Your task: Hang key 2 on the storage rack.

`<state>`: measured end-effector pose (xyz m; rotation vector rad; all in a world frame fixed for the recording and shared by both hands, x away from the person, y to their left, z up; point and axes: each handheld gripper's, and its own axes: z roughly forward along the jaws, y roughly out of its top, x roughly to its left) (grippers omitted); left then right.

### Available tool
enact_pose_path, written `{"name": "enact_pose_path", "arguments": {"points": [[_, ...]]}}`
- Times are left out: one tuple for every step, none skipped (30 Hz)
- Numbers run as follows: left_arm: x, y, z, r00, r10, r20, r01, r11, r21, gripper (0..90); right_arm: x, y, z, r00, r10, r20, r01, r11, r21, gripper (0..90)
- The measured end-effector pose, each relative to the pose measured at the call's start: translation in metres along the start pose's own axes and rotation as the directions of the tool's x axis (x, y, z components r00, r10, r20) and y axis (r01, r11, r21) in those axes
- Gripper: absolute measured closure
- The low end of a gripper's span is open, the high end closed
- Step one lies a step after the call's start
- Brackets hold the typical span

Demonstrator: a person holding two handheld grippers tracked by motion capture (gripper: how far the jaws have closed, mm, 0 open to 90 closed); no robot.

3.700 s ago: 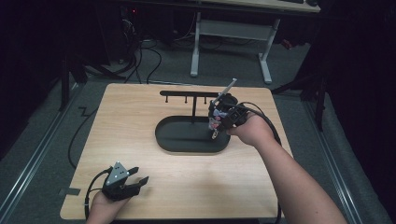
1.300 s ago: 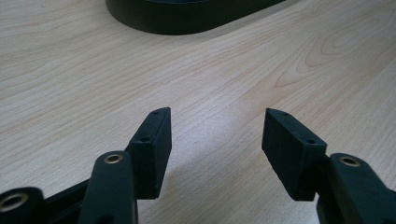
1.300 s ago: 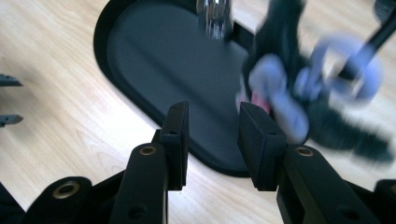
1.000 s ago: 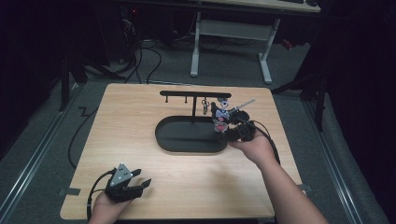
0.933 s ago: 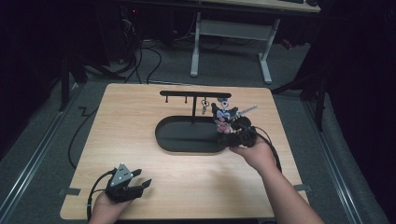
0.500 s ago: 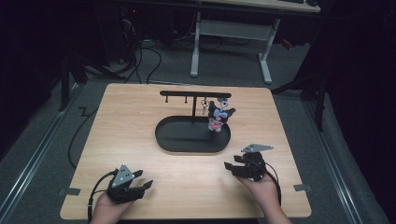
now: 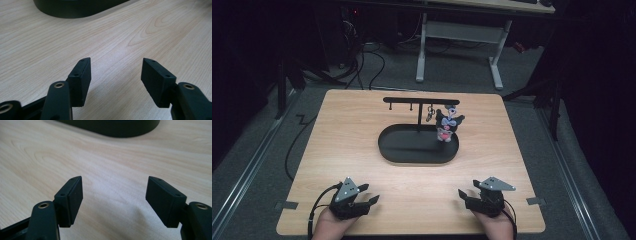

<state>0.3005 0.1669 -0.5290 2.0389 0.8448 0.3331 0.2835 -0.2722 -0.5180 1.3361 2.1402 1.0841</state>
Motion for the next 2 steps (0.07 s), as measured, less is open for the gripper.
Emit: {"name": "enact_pose_path", "arguments": {"points": [[-0.001, 0.0002, -0.0003, 1.0, 0.004, -0.003, -0.004, 1.0, -0.001, 41.6, -0.0006, 0.0007, -0.0008, 0.9999, 0.01, 0.003, -0.01, 1.0, -0.011, 29.2], [-0.0018, 0.0005, -0.0005, 0.9999, 0.008, -0.006, -0.008, 1.0, -0.002, 41.3, -0.0014, 0.0011, -0.0017, 0.9999, 0.014, 0.001, -0.014, 1.0, -0.022, 28.9]]}}
